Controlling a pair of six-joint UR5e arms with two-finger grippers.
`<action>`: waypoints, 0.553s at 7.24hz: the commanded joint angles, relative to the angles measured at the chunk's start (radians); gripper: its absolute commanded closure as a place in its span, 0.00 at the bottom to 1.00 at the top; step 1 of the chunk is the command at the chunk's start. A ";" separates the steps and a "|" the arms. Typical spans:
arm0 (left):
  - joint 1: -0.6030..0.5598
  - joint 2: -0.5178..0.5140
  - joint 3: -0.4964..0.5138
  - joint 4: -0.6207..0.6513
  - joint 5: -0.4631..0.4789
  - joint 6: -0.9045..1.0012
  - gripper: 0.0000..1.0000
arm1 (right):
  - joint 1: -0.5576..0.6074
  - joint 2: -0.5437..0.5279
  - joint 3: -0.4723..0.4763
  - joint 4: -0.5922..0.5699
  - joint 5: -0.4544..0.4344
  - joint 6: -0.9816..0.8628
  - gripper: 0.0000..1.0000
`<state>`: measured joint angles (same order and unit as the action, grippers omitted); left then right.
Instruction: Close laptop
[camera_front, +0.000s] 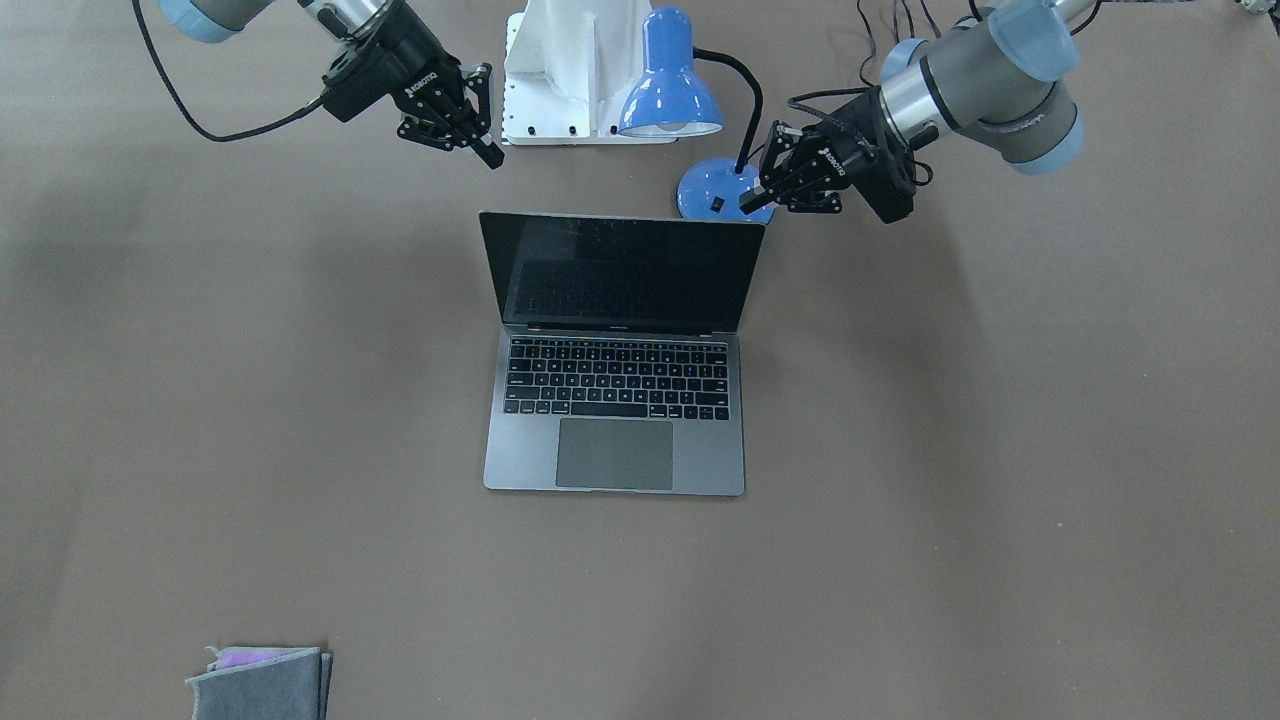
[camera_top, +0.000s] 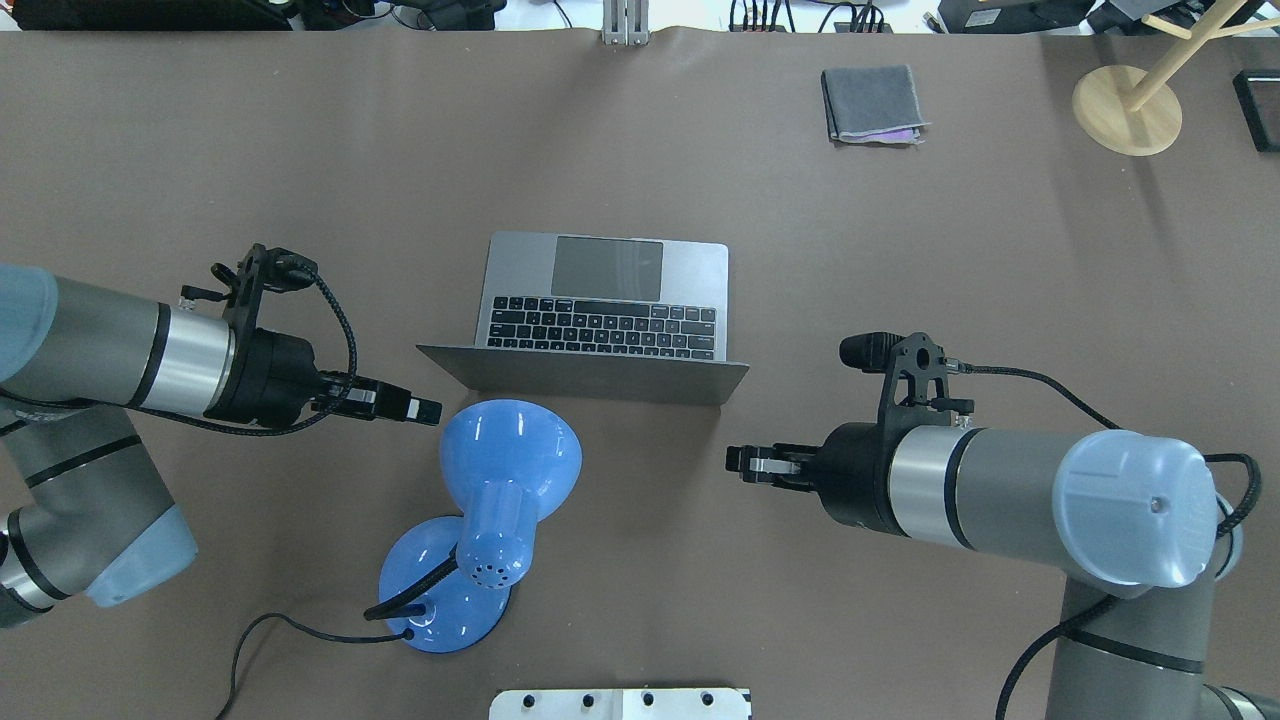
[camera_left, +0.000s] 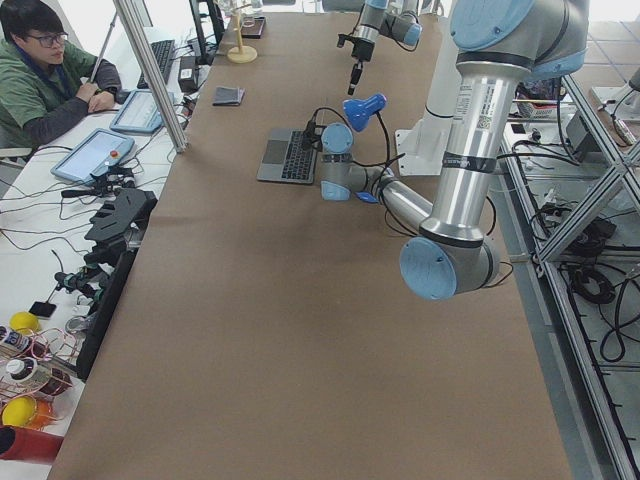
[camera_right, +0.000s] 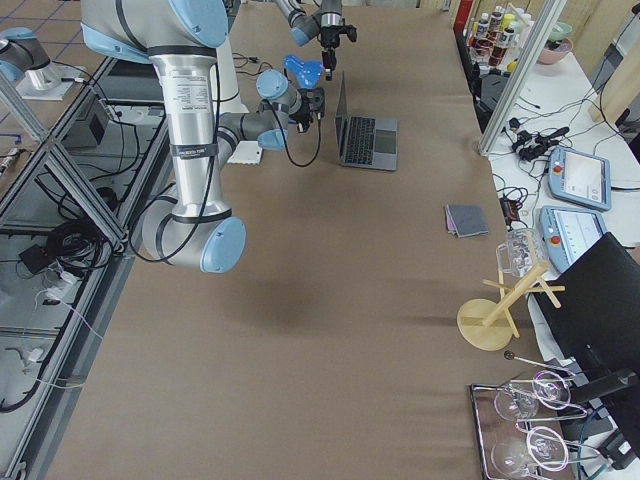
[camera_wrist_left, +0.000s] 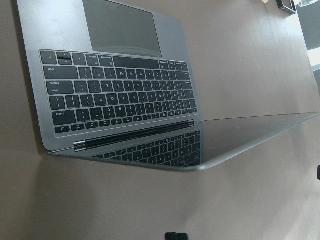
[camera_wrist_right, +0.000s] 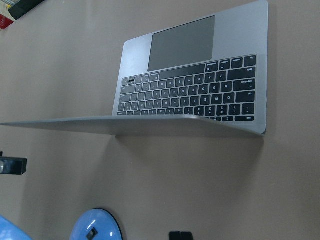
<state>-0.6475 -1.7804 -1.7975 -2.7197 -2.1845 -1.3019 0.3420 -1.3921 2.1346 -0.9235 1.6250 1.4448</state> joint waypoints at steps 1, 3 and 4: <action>-0.001 -0.017 0.003 0.002 -0.003 -0.002 1.00 | 0.032 0.012 -0.016 -0.008 -0.004 -0.001 1.00; -0.006 -0.020 0.001 0.002 -0.003 -0.002 1.00 | 0.067 0.083 -0.038 -0.119 -0.002 -0.003 1.00; -0.007 -0.020 0.003 0.002 -0.001 0.000 1.00 | 0.071 0.125 -0.038 -0.174 -0.004 -0.003 1.00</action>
<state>-0.6524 -1.7994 -1.7958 -2.7186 -2.1874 -1.3035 0.4022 -1.3200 2.1015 -1.0245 1.6226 1.4418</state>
